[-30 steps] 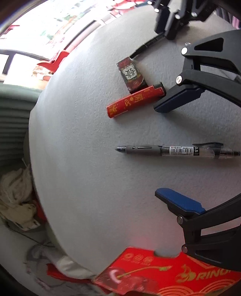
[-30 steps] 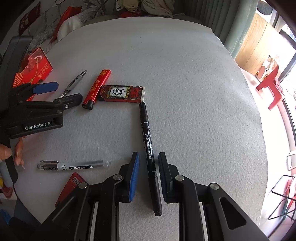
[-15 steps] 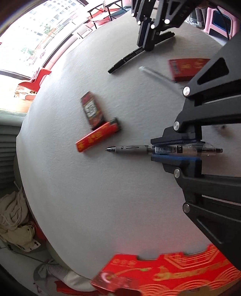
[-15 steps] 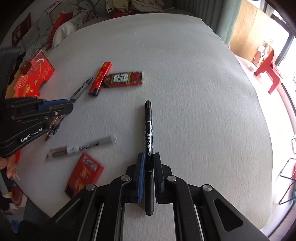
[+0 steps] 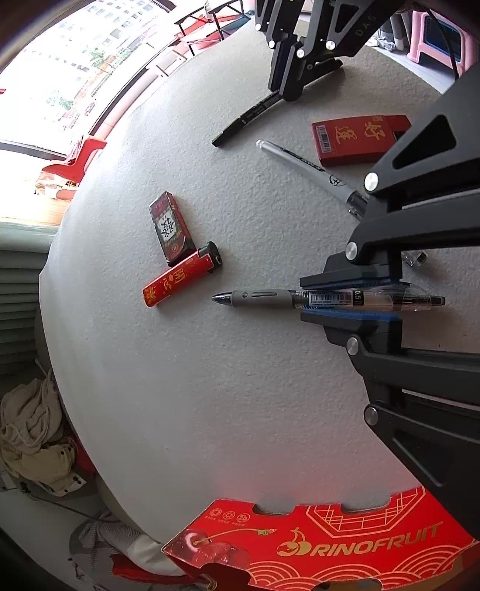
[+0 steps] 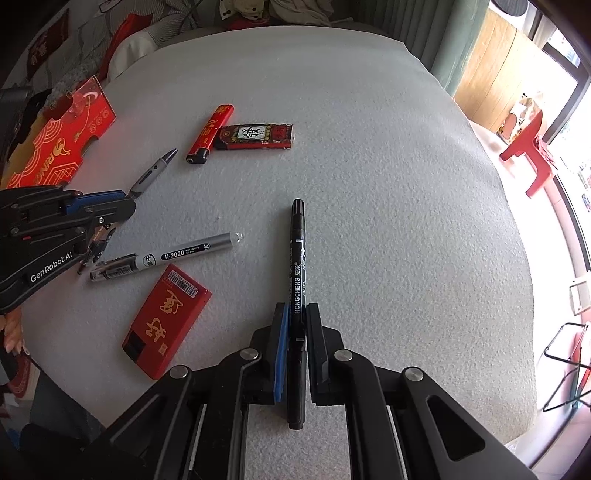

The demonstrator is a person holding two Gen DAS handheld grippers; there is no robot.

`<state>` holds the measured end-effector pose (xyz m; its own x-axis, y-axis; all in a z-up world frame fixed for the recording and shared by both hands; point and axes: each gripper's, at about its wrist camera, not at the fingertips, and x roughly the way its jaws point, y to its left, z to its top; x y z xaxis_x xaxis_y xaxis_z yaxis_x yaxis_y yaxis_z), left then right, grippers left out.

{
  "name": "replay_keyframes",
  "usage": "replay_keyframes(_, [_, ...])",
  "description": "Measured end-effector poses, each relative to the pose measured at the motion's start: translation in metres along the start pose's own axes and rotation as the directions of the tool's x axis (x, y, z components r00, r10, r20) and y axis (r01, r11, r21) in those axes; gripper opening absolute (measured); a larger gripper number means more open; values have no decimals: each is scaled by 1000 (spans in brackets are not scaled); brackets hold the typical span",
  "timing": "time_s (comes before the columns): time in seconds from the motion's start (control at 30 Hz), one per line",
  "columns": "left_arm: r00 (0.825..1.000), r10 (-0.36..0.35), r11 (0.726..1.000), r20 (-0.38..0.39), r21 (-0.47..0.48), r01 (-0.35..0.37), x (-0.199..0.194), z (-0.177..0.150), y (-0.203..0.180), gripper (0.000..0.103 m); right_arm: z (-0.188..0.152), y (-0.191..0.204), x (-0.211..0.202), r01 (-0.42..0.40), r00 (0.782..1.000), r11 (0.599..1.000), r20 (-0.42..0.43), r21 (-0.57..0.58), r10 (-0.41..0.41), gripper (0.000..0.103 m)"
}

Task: Organize rigid objects
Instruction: 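Lift the black marker and gel pen and carry them toward the box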

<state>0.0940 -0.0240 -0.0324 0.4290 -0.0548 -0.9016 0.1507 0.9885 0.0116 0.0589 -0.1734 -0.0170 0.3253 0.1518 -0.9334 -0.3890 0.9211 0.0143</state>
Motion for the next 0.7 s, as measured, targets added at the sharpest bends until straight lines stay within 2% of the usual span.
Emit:
replay_keyframes(0.13, [1000, -19, 999, 9, -33, 19, -2, -10, 5, 11, -3, -1, -2, 6, 1000, 1000, 20, 28, -7, 10])
replay_keyframes(0.23, [999, -53, 996, 0, -68, 53, -8, -13, 11, 11, -8, -5, -8, -20, 999, 996, 40, 89, 16, 10])
replay_keyframes(0.43, [996, -57, 995, 75, -82, 63, -41, -21, 12, 11, -11, -2, -38, -75, 990, 986, 128, 149, 56, 10])
replay_keyframes(0.7, [986, -41, 994, 164, -90, 56, -85, -38, 13, 11, -12, 10, -64, -146, 975, 963, 200, 227, 101, 10])
